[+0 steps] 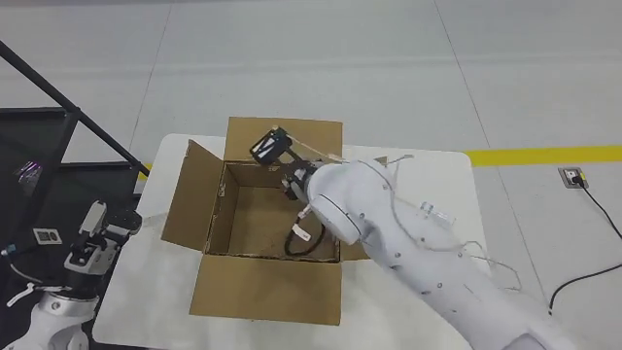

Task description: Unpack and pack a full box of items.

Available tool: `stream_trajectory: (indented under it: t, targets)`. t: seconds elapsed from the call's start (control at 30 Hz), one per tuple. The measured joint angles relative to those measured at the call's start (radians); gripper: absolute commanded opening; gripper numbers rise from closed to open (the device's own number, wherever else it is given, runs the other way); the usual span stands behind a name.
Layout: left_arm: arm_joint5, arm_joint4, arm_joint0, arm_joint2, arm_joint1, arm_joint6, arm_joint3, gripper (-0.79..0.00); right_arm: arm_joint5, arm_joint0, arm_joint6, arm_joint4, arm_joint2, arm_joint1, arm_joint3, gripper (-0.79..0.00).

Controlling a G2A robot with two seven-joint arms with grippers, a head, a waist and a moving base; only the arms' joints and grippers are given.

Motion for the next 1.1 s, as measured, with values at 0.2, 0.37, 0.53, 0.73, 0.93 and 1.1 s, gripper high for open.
stream_trajectory:
  t: [0.2,0.37,0.53,0.73,0.93,1.1]
  targets:
    - [0.0,-0.005,0.003,-0.006,0.0,0.001,0.002,0.0,-0.038,0.053,-0.088,0.132,-0.136,-0.092,0.29,-0.785]
    - [0.0,-0.005,0.003,-0.006,0.0,0.001,0.002,0.0,-0.06,0.082,-0.163,0.188,-0.196,-0.164,0.512,-0.785]
    - [0.0,-0.005,0.003,-0.006,0.0,0.001,0.002,0.0,-0.084,0.116,-0.212,0.22,-0.227,-0.227,0.667,-0.677]
    - [0.0,-0.005,0.003,-0.006,0.0,0.001,0.002,0.0,-0.122,0.14,-0.239,0.235,-0.249,-0.286,0.785,-0.382]
    - [0.0,-0.005,0.003,-0.006,0.0,0.001,0.002,0.0,-0.159,0.162,-0.256,0.248,-0.249,-0.326,0.846,-0.012]
    - [0.0,-0.005,0.003,-0.006,0.0,0.001,0.002,0.0,-0.168,0.181,-0.261,0.243,-0.241,-0.343,0.86,0.0]
